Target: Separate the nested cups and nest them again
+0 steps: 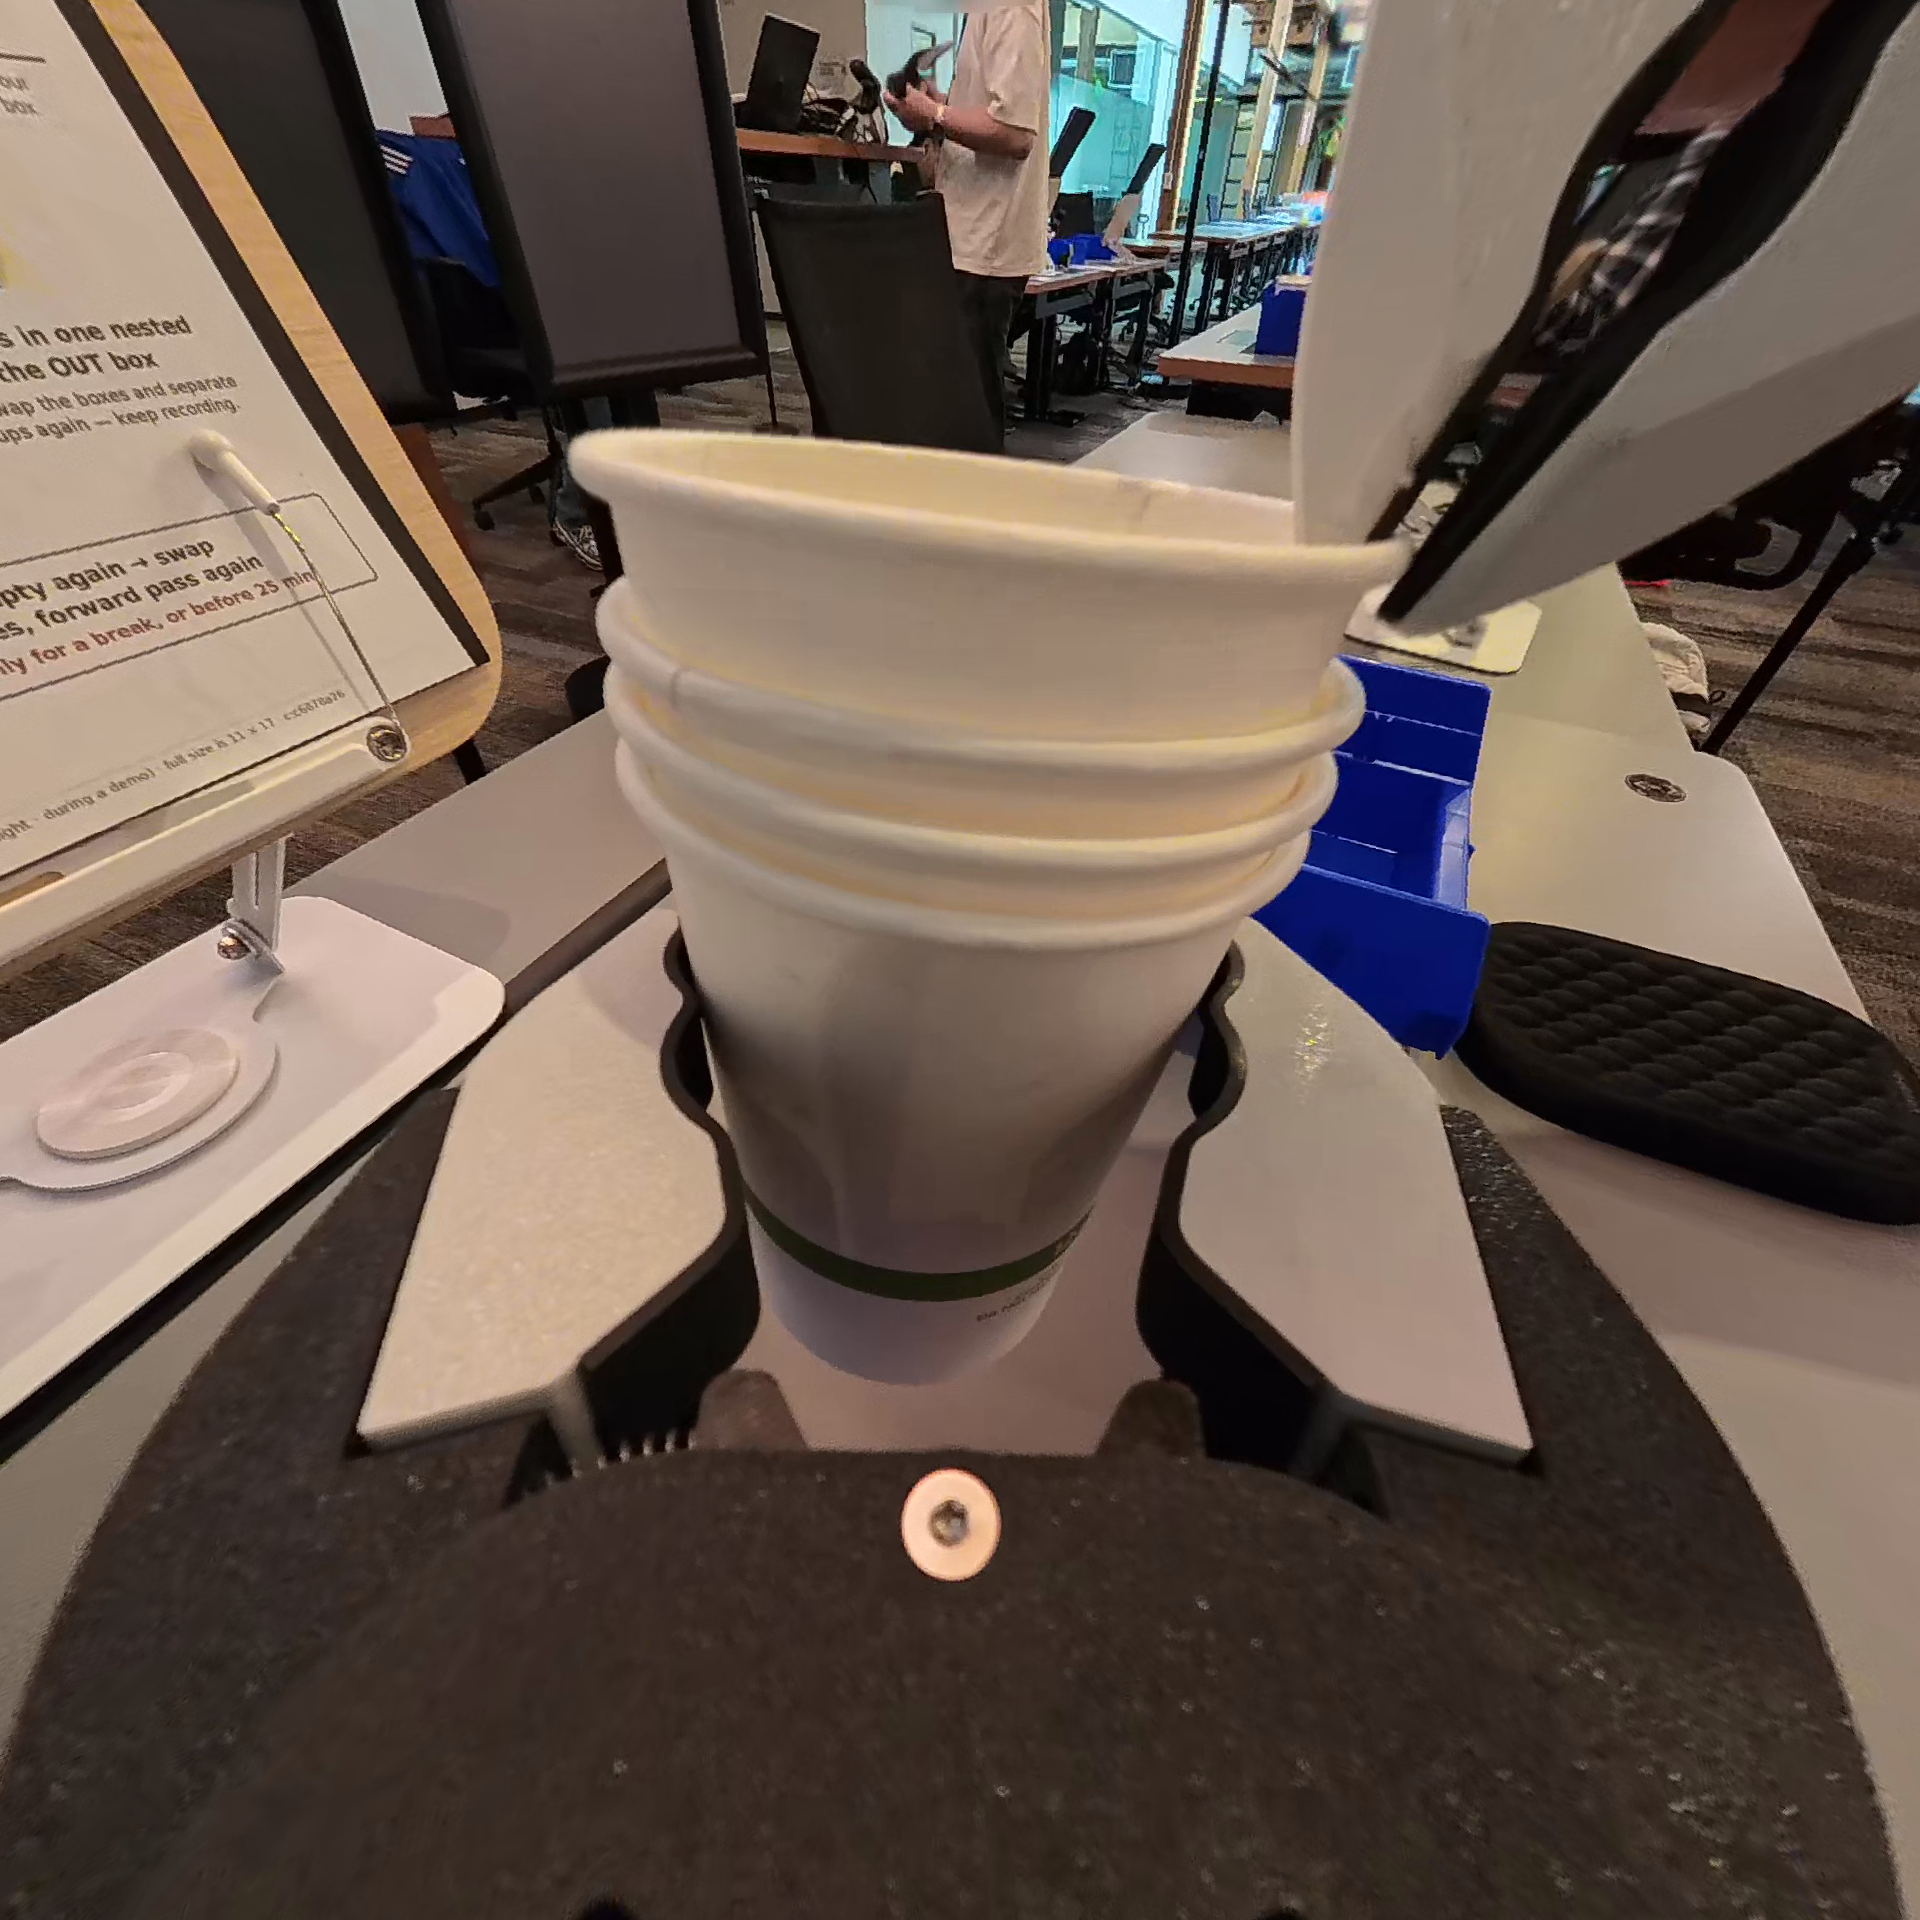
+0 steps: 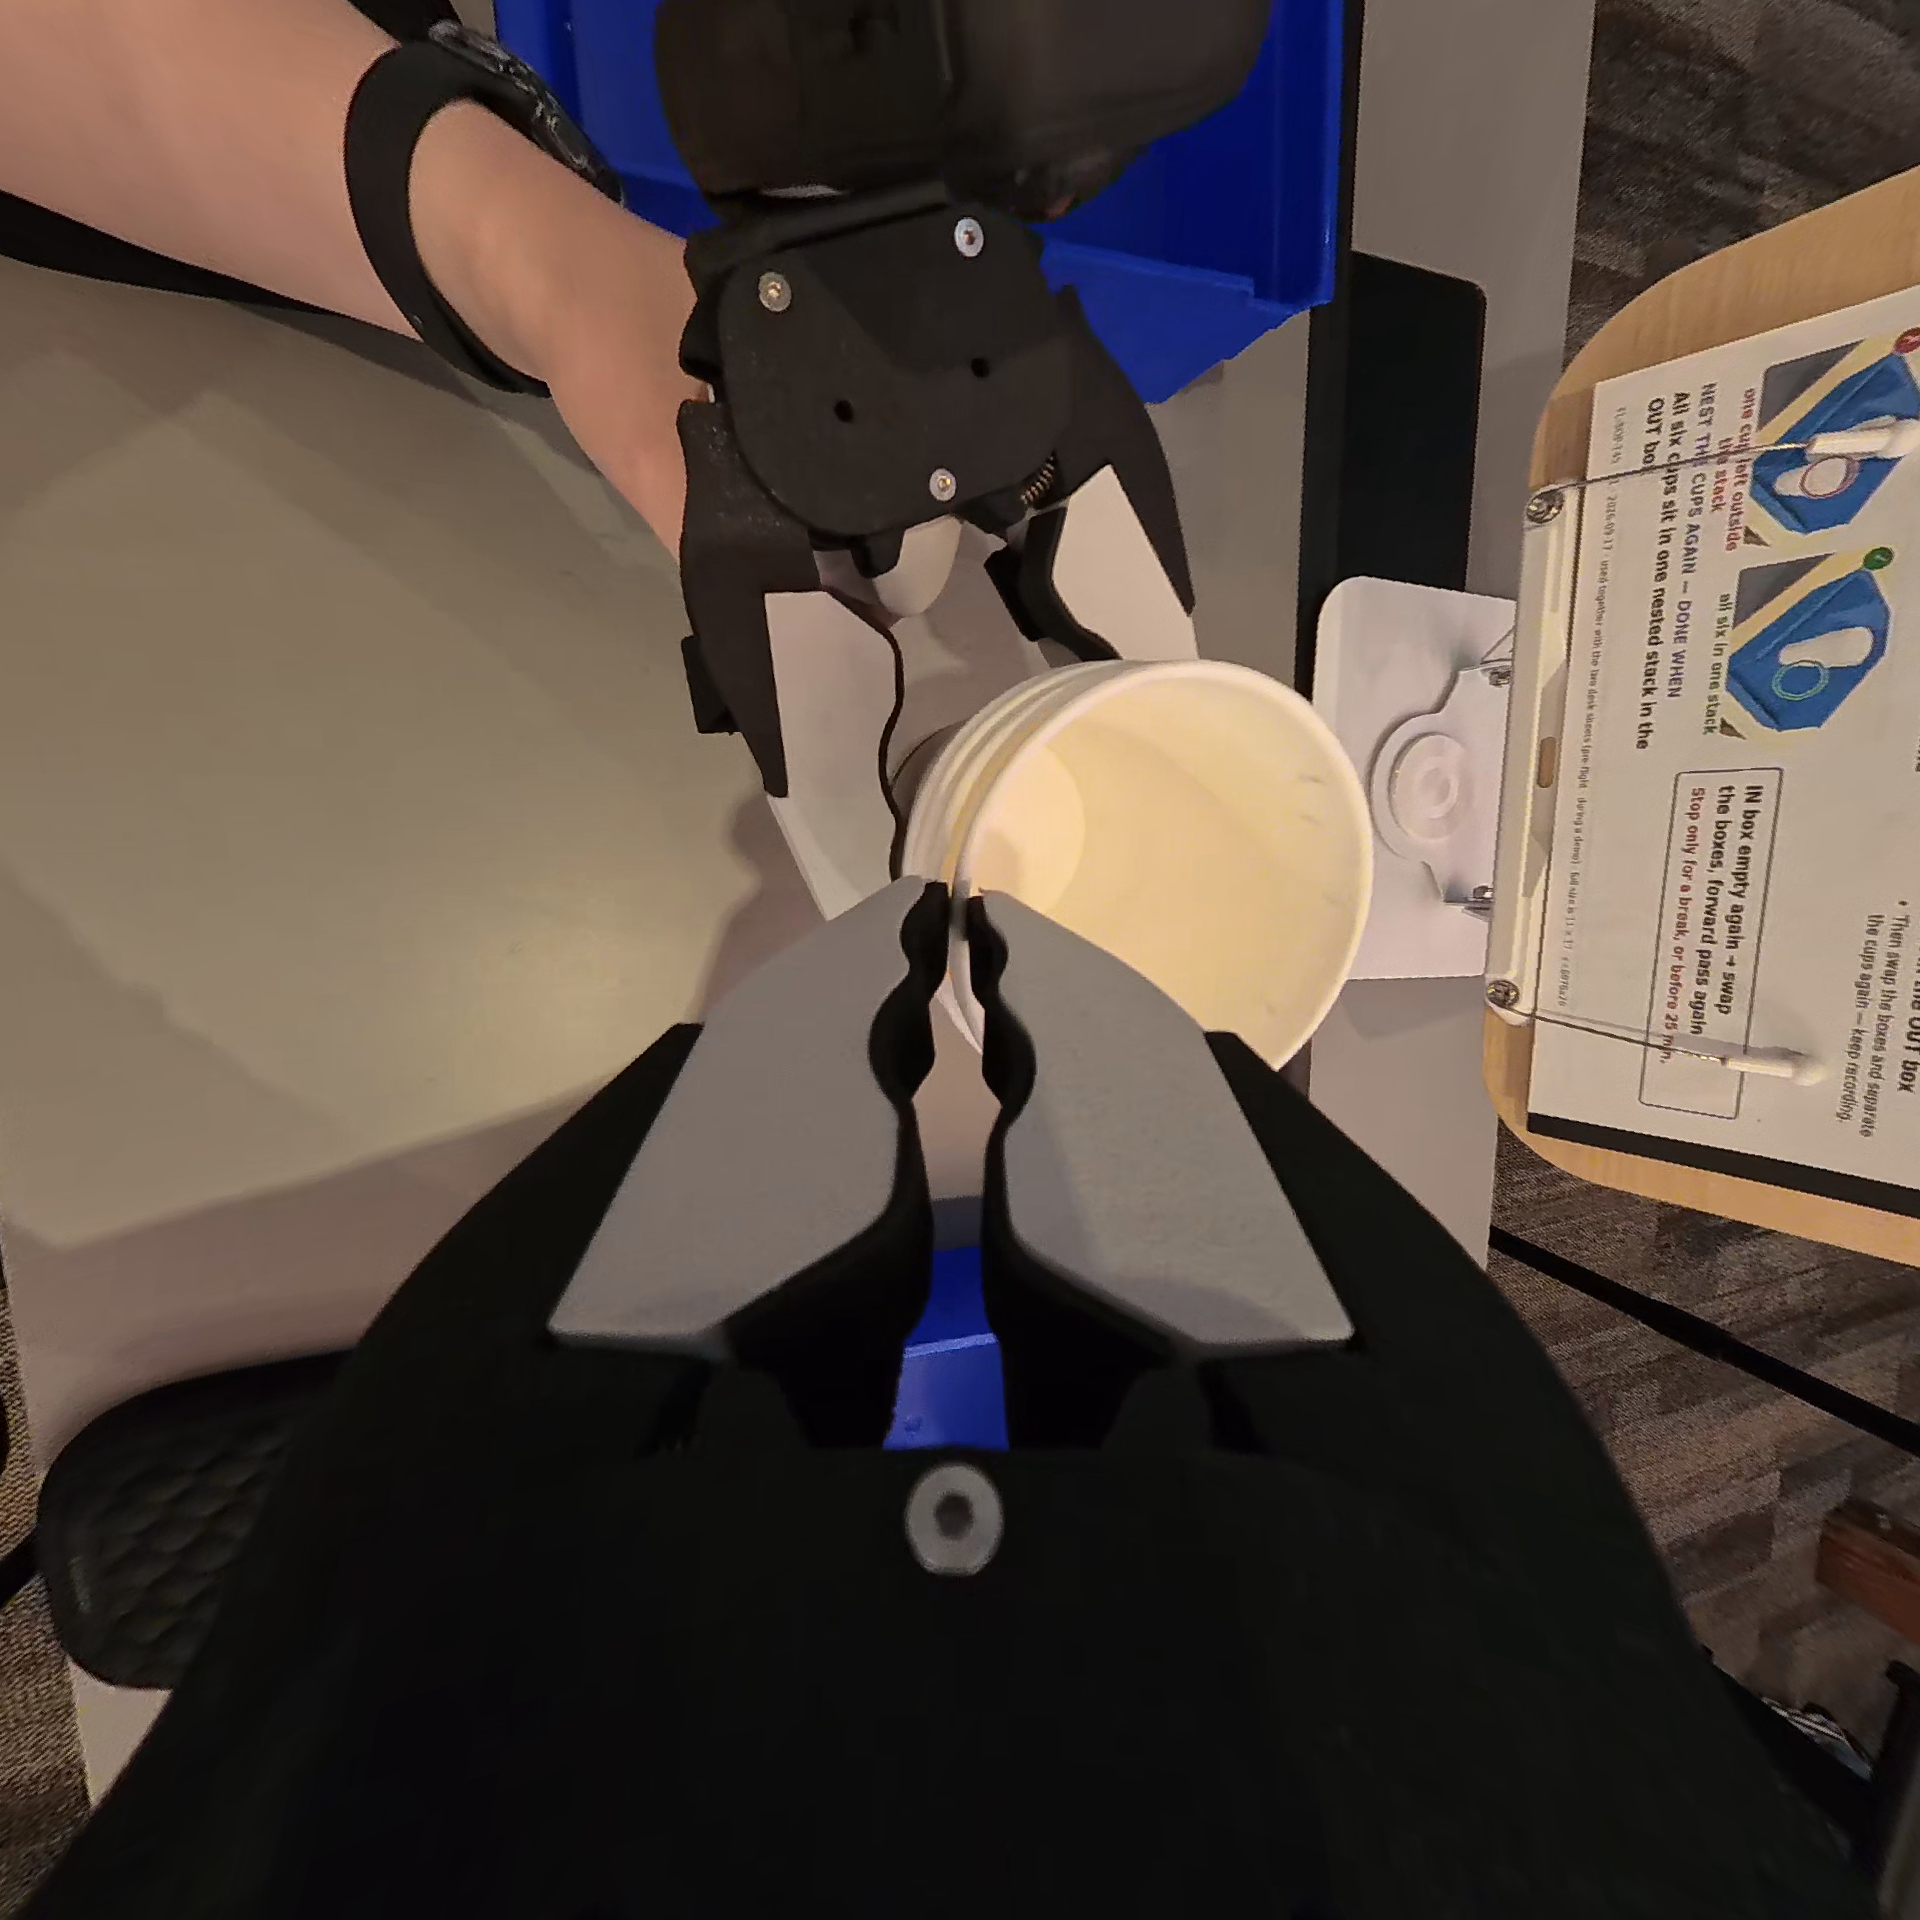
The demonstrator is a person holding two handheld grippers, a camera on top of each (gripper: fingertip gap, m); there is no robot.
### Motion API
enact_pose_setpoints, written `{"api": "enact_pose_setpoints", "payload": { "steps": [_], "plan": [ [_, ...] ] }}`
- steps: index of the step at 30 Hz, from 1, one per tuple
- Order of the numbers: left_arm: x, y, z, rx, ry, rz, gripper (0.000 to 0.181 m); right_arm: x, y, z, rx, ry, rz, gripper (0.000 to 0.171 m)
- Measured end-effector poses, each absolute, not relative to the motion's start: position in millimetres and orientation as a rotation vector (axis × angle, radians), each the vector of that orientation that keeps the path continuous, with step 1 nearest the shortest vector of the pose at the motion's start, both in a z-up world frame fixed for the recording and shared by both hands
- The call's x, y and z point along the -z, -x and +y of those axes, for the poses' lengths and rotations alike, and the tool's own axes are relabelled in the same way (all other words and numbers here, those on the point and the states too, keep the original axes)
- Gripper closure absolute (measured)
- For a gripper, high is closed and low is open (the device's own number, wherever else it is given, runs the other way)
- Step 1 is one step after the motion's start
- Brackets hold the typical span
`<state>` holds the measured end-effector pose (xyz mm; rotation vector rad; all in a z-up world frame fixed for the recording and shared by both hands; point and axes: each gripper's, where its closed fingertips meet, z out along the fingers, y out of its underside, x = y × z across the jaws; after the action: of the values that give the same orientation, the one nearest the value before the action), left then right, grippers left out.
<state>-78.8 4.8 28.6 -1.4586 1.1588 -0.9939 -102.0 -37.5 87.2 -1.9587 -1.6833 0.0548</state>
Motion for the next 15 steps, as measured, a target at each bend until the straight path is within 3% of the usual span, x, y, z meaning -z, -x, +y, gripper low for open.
{"api": "enact_pose_setpoints", "payload": {
  "steps": [15],
  "plan": [
    [-24.8,76.2,1.3,0.988,1.460,1.190,0.089,-131.3,90.6,-32.3,0.004,1.932,-1.599,0.168]
  ]
}}
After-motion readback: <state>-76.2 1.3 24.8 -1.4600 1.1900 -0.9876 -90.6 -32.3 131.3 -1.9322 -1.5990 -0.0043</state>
